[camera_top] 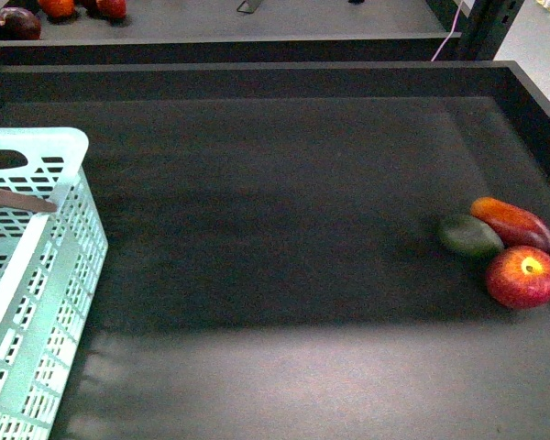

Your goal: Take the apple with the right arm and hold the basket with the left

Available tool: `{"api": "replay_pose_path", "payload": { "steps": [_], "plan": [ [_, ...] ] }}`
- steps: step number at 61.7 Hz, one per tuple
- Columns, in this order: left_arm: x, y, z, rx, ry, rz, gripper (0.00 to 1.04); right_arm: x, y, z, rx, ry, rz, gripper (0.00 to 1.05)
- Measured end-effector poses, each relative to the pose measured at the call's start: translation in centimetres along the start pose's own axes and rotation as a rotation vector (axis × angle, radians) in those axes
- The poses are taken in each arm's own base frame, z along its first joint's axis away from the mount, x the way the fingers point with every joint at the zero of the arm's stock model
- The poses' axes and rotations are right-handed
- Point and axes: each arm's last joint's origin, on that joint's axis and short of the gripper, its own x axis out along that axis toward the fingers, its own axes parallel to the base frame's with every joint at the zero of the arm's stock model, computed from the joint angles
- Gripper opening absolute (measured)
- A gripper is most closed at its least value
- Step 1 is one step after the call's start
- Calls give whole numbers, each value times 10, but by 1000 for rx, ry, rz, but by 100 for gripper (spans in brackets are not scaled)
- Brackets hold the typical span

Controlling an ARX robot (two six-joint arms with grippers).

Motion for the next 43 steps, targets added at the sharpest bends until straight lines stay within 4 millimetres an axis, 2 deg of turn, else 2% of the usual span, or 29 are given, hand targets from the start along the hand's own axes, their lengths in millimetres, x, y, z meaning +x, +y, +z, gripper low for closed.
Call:
{"api": "replay_pose_path", "payload": {
  "steps": [8,20,31,43],
  "plan": [
    [16,6,21,-222,-16,-18,98,0,0,0,0,0,0,96],
    [55,30,42,-479,-18,37,98,0,0,0,0,0,0,96],
    [87,45,59,-609,-42,60,98,0,0,0,0,0,0,96],
    [106,52,70,-664,-67,98,98,0,0,0,0,0,0,96]
  ]
}}
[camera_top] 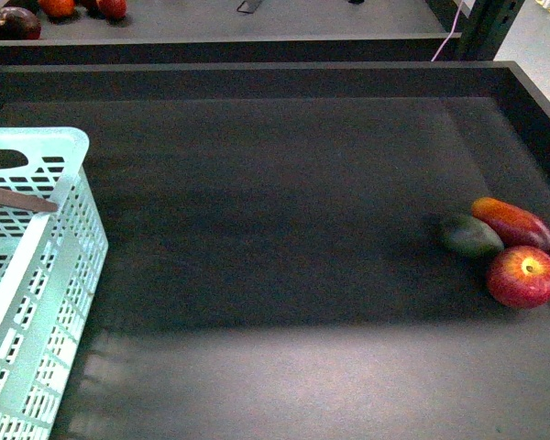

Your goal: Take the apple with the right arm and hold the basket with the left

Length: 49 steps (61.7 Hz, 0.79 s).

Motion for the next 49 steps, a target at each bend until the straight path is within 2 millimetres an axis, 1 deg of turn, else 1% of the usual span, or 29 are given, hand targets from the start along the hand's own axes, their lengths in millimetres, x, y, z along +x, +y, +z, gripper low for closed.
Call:
{"api": "replay_pose_path", "payload": {
  "steps": [13,22,28,29,32,34,37,41,43,44,45,49],
  "plan": [
    [19,-5,10,-19,-33,31,98,0,0,0,0,0,0,96],
    [24,-11,11,-4,-35,35,97,0,0,0,0,0,0,96],
    [25,-12,9,4,-29,47,82,0,0,0,0,0,0,96],
    [26,-12,8,6,-27,50,77,0,0,0,0,0,0,96],
    [26,-12,7,7,-27,57,70,0,0,0,0,0,0,96],
    [26,-12,7,6,-27,63,63,0,0,0,0,0,0,96],
    [27,-11,7,5,-28,69,55,0,0,0,0,0,0,96],
    [27,-9,6,2,-24,85,43,0,0,0,0,0,0,96],
    [28,-9,5,1,-24,92,38,0,0,0,0,0,0,96],
    [28,-8,5,1,-24,92,37,0,0,0,0,0,0,96],
    [28,-8,5,1,-23,96,33,0,0,0,0,0,0,96],
    [28,-7,3,4,-16,110,22,0,0,0,0,0,0,96]
  ]
}}
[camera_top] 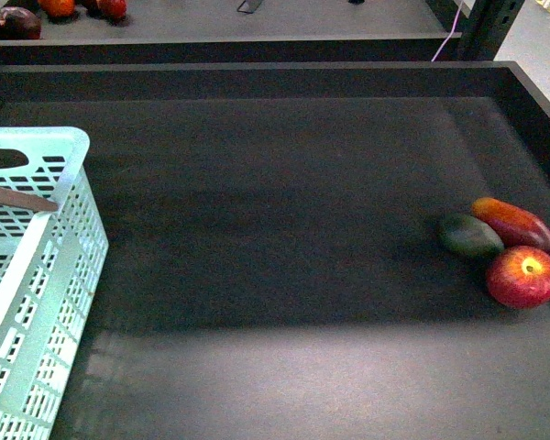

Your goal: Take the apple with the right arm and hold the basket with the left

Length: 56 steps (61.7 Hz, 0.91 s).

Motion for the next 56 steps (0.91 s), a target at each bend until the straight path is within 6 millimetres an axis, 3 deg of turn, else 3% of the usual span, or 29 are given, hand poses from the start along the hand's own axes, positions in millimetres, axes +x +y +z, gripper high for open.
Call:
{"api": "replay_pose_path", "payload": {
  "steps": [3,17,31,56],
  "plan": [
    [0,1,-1,-13,10,9,17,0,0,0,0,0,0,96],
    [-6,-6,-11,34,37,28,17,0,0,0,0,0,0,96],
    [-31,-33,-39,143,108,-16,17,0,0,0,0,0,0,96],
    [-40,-115,-142,407,326,-173,17,0,0,0,0,0,0,96]
  ]
}}
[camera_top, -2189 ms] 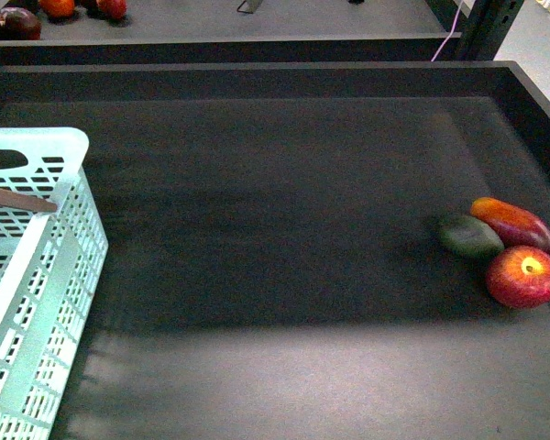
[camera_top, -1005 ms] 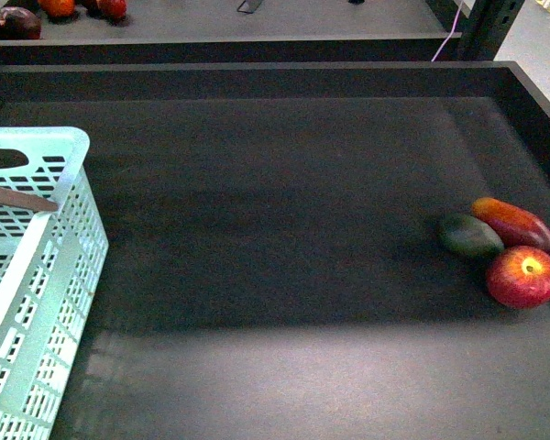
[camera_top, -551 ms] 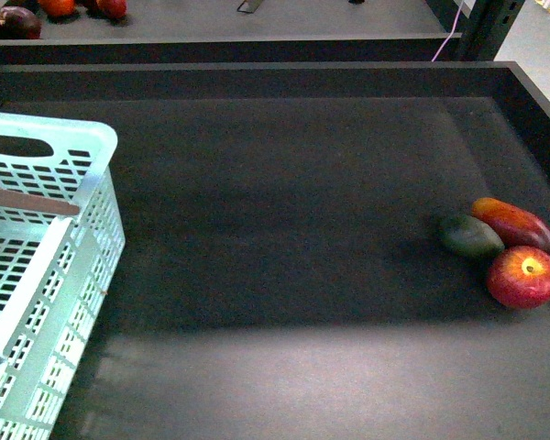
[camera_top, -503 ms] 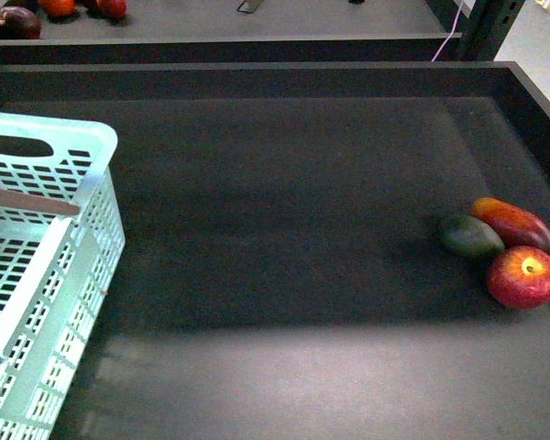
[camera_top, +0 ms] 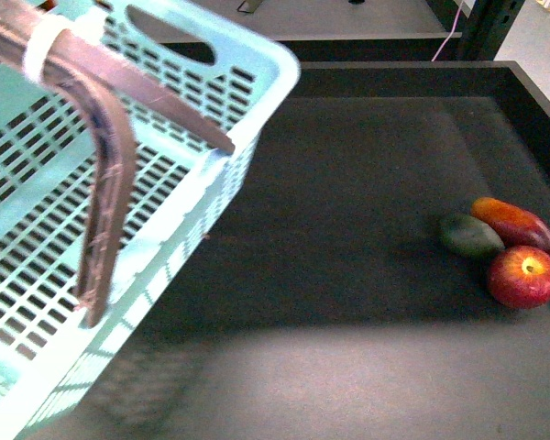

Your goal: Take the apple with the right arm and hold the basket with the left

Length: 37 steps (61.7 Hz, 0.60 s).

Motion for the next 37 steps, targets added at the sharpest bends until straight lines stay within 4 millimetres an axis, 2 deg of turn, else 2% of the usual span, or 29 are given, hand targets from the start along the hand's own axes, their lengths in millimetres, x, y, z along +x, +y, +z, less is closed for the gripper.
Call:
{"api": "replay_pose_path", "payload": {
  "steps": [6,18,29,37],
  "plan": [
    [12,-23,-24,50,76,-32,17,0,0,0,0,0,0,96],
    [21,-43,-68,108,184,-55,17,0,0,0,0,0,0,96],
    [20,-55,-94,145,241,-82,17,0,0,0,0,0,0,96],
    [21,-63,-105,164,278,-104,17,0,0,0,0,0,0,96]
  ]
}}
